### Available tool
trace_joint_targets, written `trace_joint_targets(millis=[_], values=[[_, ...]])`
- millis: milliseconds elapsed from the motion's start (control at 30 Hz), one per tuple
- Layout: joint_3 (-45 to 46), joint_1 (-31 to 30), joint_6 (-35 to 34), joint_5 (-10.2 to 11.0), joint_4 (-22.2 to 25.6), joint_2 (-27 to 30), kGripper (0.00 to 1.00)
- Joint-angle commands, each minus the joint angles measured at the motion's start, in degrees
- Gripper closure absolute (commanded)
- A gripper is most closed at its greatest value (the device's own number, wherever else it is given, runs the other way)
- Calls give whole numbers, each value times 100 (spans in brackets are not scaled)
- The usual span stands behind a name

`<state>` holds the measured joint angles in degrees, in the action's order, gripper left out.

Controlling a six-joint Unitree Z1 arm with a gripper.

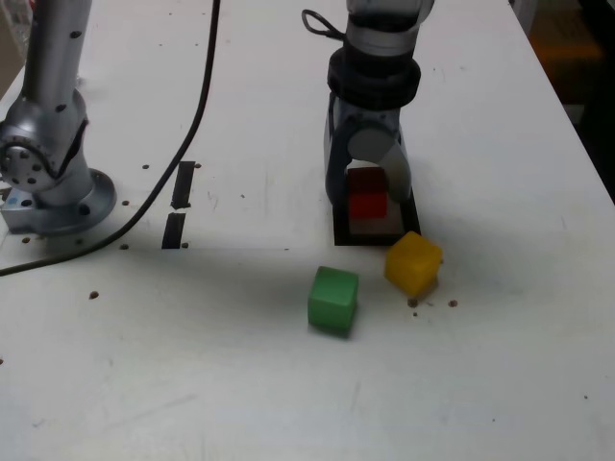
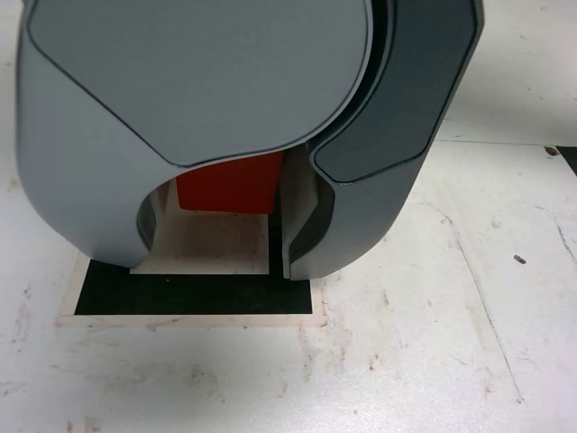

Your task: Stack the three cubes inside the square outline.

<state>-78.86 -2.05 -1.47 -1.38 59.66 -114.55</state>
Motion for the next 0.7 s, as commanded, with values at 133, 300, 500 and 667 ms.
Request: trace_joint_targets(millis=[133, 300, 500, 667], values=[[38, -6, -85, 65, 132, -18, 69], [-4, -6, -90, 44, 267, -45, 51], [-60, -6, -83, 47, 285, -59, 43], [-102, -6, -61, 87, 256, -62, 41]])
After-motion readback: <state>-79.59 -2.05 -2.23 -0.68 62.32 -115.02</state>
